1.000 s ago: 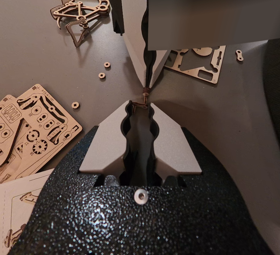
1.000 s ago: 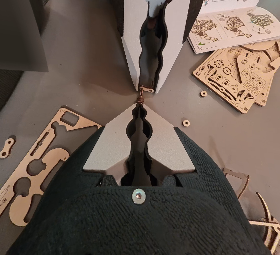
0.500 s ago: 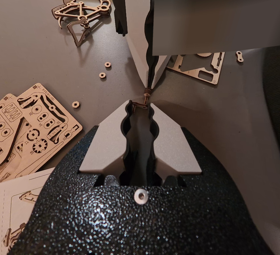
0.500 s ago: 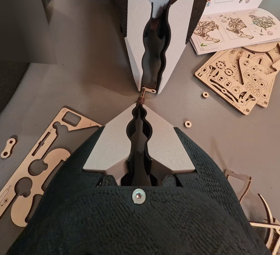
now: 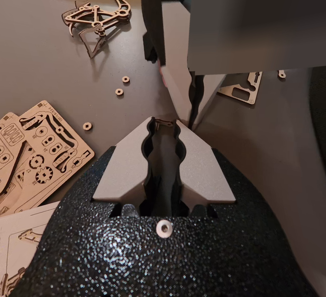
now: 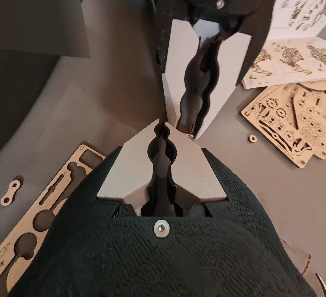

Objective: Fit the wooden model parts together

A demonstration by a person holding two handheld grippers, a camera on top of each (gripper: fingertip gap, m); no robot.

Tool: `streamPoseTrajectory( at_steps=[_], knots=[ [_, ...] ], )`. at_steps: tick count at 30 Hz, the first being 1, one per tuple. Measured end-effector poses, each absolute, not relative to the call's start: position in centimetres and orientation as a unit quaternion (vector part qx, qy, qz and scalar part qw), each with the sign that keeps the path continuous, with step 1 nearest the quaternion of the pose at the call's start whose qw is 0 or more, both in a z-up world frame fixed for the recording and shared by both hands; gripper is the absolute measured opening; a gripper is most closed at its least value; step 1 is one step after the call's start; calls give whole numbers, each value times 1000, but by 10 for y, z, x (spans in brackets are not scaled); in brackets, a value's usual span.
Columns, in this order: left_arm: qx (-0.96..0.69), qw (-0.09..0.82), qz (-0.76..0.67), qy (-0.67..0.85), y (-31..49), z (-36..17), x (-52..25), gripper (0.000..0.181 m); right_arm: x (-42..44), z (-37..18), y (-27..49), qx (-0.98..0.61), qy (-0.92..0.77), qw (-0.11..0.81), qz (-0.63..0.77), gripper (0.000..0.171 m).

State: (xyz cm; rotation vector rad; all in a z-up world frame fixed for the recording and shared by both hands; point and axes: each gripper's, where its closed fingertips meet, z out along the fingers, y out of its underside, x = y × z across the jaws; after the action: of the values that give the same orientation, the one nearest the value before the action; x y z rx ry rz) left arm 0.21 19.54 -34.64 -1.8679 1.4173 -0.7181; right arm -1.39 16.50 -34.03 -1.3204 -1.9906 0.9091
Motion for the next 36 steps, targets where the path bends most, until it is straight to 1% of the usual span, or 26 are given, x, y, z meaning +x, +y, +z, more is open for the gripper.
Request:
streamPoseTrajectory(
  at_steps=[4, 10, 13, 15, 18, 22, 25, 28, 34, 36],
  knots=[
    [-716, 338, -274, 545, 195, -347, 2, 19, -4, -333, 167, -515, -718, 280, 374, 0],
    [-717, 347, -268, 542, 196, -346, 3, 19, 4, -334, 176, -525, -717, 267, 372, 0],
    [-699, 384, -257, 545, 202, -337, 1, 19, 6, -334, 179, -529, -717, 269, 366, 0],
    [-698, 389, -253, 545, 205, -332, -4, 20, 7, -334, 181, -528, -718, 274, 362, 0],
    [-688, 385, -287, 545, 201, -322, -9, 32, 7, -335, 182, -529, -716, 274, 363, 3],
    [-690, 377, -288, 546, 201, -323, -13, 32, 5, -336, 184, -530, -717, 280, 355, 6],
    [-695, 356, -267, 565, 199, -334, -16, 38, 3, -337, 183, -523, -725, 287, 344, 10],
    [-681, 360, -269, 578, 194, -330, -13, 39, 4, -340, 181, -523, -728, 280, 344, 14],
    [-668, 351, -226, 616, 187, -345, -8, 38, 4, -337, 183, -529, -716, 275, 361, 16],
    [-674, 354, -225, 608, 190, -345, -9, 28, 4, -337, 183, -530, -715, 273, 364, 17]
  ],
)
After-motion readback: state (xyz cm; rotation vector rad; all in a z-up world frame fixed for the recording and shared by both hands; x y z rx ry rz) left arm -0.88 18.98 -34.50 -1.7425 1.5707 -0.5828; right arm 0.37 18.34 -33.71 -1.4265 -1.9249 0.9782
